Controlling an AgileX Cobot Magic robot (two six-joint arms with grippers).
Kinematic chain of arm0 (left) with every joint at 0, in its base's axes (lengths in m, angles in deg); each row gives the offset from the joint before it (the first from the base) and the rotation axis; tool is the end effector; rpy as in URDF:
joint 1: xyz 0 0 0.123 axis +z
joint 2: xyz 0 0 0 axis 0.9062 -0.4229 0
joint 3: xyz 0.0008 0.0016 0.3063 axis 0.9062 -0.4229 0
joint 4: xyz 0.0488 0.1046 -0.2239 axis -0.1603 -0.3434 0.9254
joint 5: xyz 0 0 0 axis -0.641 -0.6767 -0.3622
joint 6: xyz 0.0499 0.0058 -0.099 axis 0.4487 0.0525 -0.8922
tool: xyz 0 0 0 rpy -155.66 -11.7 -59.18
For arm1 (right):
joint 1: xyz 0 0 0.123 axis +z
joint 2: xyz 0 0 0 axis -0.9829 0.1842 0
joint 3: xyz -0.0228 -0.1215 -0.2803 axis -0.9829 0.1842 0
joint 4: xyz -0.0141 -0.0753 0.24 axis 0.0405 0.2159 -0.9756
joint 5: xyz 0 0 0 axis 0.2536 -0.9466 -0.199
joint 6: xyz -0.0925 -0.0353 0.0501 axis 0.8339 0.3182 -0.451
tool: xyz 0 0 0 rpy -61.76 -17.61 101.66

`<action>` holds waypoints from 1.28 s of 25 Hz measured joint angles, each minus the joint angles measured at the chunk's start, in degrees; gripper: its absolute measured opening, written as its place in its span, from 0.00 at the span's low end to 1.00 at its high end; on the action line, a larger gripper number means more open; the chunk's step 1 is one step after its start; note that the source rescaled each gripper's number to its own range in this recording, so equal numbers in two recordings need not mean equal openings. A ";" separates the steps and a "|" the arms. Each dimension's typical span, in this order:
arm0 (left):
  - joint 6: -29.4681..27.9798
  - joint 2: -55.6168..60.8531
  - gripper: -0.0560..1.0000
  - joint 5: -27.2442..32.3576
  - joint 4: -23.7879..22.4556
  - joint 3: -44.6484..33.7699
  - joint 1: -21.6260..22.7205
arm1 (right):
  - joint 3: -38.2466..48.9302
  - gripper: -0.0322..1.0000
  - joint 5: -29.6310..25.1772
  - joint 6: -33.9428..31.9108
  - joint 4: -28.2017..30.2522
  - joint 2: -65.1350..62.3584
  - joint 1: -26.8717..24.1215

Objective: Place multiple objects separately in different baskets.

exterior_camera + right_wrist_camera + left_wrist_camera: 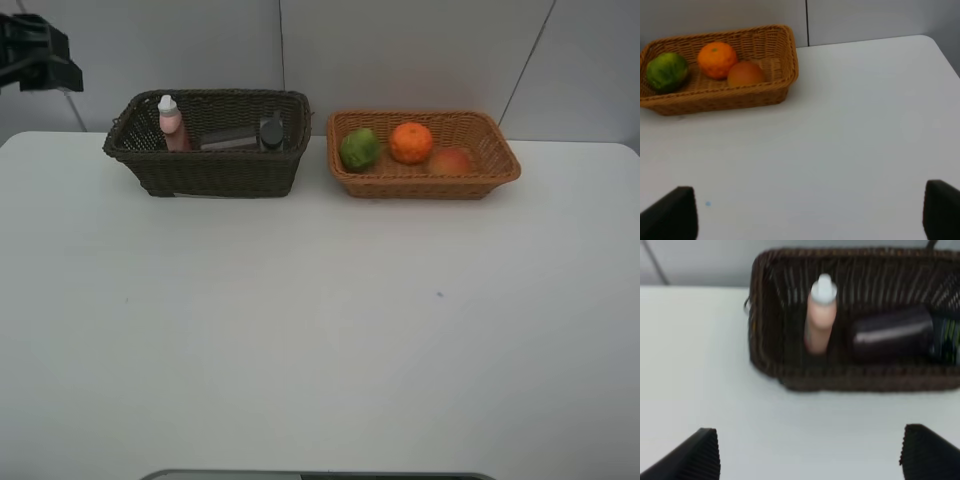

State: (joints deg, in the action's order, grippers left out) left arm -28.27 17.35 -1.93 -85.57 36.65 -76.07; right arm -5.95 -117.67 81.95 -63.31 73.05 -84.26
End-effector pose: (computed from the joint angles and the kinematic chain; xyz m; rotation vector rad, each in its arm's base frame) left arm 0.2470 -0.0392 0.3141 0.0425 2.1807 -0.0845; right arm -0.0125 -0.0017 0.2767 0.1067 2.0035 -0.0756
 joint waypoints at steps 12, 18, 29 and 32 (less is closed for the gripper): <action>5.95 44.26 0.93 21.15 7.18 -12.14 0.00 | 0.00 1.00 0.00 0.00 0.00 0.00 0.00; 12.09 54.63 0.93 33.76 8.38 -12.32 0.00 | 0.00 1.00 0.00 0.00 0.00 0.00 0.00; 13.96 66.02 0.93 39.91 11.25 -14.57 0.00 | 0.00 1.00 0.00 0.00 0.00 0.00 0.00; 14.04 66.16 0.93 40.54 11.50 -16.92 0.00 | 0.00 1.00 0.00 0.00 0.00 0.00 0.00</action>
State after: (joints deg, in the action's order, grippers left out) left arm -14.22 83.50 38.61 -74.07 19.73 -76.07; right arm -5.95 -117.67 81.95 -63.31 73.05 -84.26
